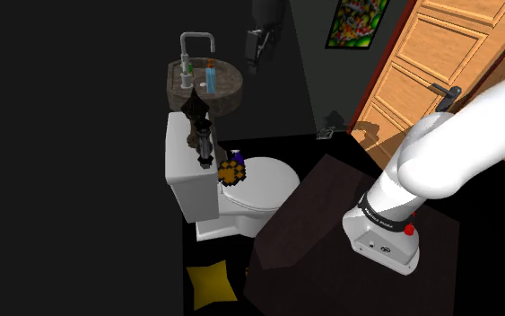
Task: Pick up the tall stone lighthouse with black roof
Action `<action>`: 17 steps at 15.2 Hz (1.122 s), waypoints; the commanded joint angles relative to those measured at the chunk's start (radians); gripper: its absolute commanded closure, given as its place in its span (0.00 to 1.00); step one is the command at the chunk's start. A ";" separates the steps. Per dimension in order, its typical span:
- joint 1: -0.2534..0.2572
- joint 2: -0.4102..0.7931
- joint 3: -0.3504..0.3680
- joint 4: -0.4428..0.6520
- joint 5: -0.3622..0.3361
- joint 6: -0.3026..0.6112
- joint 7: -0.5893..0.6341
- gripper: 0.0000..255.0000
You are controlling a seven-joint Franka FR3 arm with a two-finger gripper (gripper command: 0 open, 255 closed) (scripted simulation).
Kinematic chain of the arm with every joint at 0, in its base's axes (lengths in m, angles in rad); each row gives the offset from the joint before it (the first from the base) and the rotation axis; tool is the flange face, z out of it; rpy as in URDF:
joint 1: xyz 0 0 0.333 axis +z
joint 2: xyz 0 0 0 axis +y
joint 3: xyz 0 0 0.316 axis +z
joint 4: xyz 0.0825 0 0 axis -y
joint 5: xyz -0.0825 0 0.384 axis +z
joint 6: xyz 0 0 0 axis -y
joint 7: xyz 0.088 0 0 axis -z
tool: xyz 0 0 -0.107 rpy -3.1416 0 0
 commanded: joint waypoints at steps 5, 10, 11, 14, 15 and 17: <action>-0.005 0.243 0.025 0.113 -0.060 0.070 0.010 0.00; -0.001 0.451 0.039 0.242 -0.122 0.096 0.026 0.00; 0.001 0.493 0.040 0.271 -0.135 0.097 0.029 0.00; 0.011 0.619 0.041 0.367 -0.173 0.095 0.036 0.00; 0.016 0.662 0.040 0.401 -0.186 0.092 0.038 0.00; 0.025 0.748 0.037 0.475 -0.210 0.083 0.040 0.00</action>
